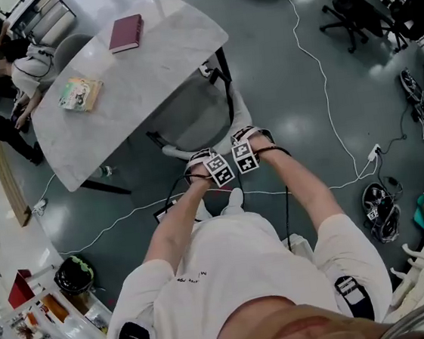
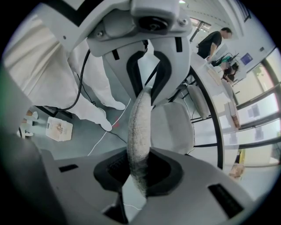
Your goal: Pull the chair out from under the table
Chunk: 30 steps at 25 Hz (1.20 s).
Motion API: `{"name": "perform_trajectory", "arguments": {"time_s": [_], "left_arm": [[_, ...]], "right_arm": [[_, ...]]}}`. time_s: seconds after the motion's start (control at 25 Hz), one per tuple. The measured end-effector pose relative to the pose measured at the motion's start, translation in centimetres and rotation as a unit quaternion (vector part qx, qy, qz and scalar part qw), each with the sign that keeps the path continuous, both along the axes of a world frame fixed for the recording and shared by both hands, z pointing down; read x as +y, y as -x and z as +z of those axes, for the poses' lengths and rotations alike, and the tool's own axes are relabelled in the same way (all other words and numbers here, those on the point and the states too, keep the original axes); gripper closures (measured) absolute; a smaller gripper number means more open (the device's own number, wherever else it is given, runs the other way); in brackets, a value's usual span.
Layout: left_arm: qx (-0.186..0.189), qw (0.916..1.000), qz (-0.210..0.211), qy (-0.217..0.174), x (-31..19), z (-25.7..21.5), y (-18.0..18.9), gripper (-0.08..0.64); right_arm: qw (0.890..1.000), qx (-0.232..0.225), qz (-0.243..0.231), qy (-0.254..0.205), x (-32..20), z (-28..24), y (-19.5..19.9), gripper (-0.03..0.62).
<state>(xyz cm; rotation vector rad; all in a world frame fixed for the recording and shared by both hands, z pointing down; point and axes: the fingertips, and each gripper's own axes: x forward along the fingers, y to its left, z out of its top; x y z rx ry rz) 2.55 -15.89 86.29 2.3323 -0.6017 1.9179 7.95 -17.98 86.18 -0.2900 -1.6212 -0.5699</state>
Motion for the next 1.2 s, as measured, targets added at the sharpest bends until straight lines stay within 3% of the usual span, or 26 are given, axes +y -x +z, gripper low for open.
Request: {"name": "perform_trajectory", "arguments": {"time_s": [0.6, 1.2], "left_arm": [[0.009, 0.9995, 0.029, 0.007, 4.8, -0.3, -3.3, 0.489], [0.023, 0.9995, 0.017, 0.014, 8.6, -0.3, -5.0, 0.489]], "right_arm": [[1.000, 0.008, 0.018, 0.007, 4.8, -0.2, -3.3, 0.508], [1.000, 0.013, 0.017, 0.009, 8.6, -0.3, -5.1, 0.508]]}}
